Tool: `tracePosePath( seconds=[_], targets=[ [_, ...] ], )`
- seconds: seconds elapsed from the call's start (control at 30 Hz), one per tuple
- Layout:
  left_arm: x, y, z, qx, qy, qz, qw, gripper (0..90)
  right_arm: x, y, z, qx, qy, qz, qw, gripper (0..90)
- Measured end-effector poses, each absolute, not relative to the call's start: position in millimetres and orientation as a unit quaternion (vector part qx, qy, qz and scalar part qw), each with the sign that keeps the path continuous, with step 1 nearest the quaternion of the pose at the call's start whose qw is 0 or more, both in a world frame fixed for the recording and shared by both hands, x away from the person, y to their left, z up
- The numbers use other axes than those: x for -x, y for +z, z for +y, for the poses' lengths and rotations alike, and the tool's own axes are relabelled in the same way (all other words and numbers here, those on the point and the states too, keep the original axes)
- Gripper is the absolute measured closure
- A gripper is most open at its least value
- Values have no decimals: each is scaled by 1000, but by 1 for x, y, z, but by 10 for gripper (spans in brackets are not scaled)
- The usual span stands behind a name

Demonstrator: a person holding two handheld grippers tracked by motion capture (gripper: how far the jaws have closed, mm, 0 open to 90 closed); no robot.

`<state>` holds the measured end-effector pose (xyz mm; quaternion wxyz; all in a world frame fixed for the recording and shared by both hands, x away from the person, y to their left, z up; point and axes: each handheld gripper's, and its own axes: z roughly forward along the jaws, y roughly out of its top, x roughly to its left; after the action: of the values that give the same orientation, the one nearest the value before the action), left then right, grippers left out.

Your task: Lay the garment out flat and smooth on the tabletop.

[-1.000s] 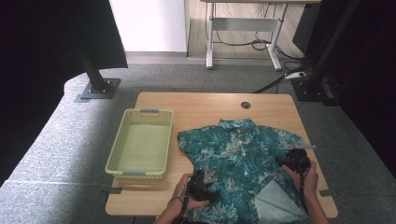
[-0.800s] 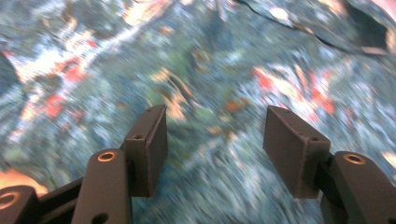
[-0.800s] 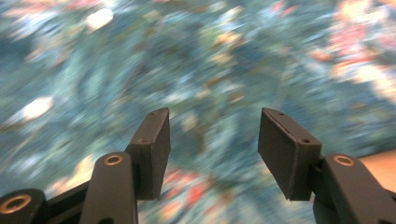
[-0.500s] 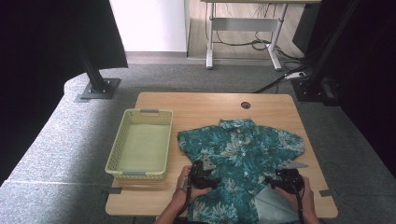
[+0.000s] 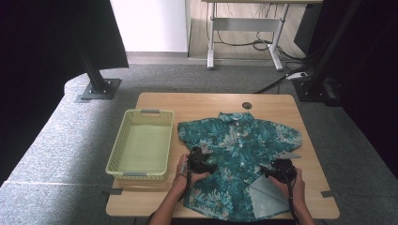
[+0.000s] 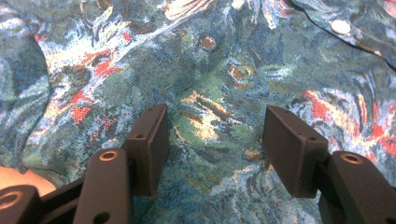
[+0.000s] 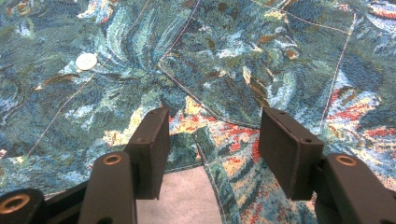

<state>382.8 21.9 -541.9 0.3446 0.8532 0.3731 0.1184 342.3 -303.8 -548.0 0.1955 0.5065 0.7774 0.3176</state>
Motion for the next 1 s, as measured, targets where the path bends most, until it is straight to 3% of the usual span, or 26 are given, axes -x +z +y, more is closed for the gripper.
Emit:
tracePosePath(
  seconds=[0.13,0.4,0.57,0.63,0.87,1.0],
  targets=[
    [-380,-542,22,-856,123,367,343,399,-339,-545,-310,-490,336,784,178,428],
    [-374,-544,22,-853,131,366,348,390,-313,-542,-315,-449,300,824,174,551],
    [-371,-545,22,-854,134,362,348,384,-311,-541,-314,-431,309,832,162,828],
    [-370,-545,23,-853,132,363,352,385,-305,-540,-309,-414,302,843,162,877],
    [-368,-545,25,-852,129,363,355,384,-252,-527,-288,-344,362,858,119,878],
    [-365,-545,24,-855,133,359,349,381,-228,-520,-277,-298,373,874,87,753]
  ],
)
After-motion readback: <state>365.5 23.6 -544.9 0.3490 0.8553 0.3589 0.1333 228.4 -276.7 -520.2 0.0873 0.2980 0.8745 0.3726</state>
